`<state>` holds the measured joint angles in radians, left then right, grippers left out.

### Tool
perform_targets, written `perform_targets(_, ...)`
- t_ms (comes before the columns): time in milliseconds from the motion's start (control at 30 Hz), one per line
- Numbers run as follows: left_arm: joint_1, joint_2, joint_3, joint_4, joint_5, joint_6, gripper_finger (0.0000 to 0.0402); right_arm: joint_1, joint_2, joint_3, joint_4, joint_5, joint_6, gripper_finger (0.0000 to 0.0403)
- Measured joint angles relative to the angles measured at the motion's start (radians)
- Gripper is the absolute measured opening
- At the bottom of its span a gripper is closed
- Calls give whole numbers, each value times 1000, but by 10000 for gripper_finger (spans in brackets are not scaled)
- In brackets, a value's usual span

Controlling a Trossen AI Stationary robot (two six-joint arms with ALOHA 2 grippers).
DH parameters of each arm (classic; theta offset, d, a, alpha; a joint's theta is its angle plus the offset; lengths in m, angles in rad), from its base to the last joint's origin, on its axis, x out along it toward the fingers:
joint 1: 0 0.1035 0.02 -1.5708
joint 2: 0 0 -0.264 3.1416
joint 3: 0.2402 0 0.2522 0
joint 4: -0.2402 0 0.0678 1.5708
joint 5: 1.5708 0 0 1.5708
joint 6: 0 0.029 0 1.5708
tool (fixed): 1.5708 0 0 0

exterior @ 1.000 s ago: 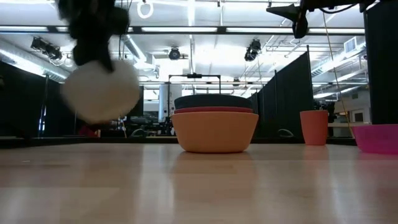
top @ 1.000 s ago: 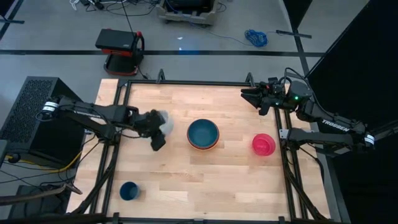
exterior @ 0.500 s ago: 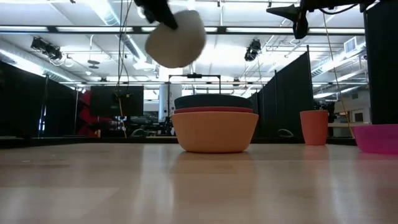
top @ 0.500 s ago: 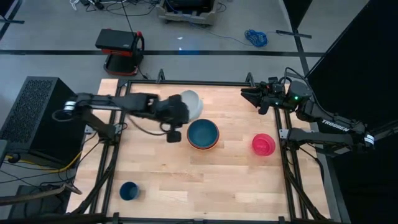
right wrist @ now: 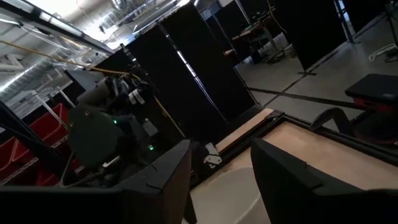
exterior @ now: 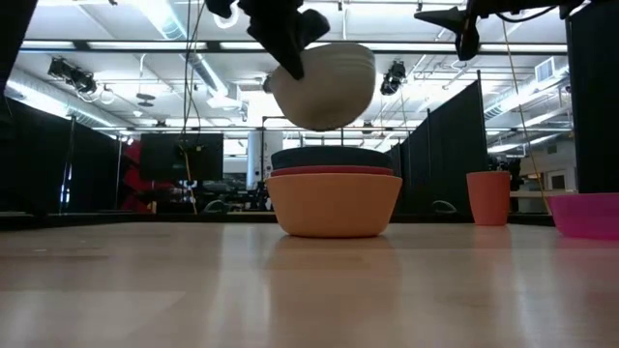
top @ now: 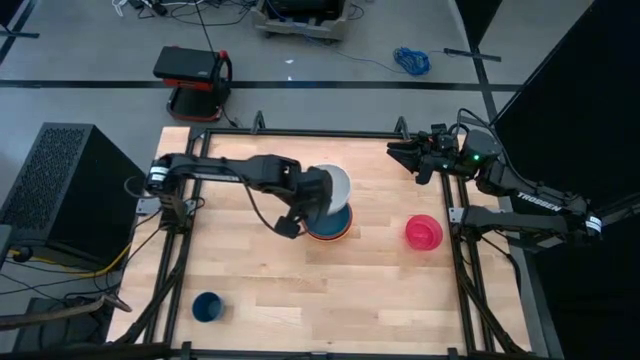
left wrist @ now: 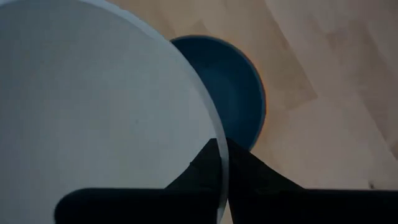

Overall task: Nest bowls inside each other
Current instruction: Stack the white bowl on top of the blue bowl

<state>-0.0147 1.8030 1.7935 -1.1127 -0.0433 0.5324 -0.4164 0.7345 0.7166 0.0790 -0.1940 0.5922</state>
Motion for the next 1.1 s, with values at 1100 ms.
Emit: perform_targets(1100, 0, 129, -65, 23, 109, 67, 0, 0, 0, 0, -25, 9, -2, 168)
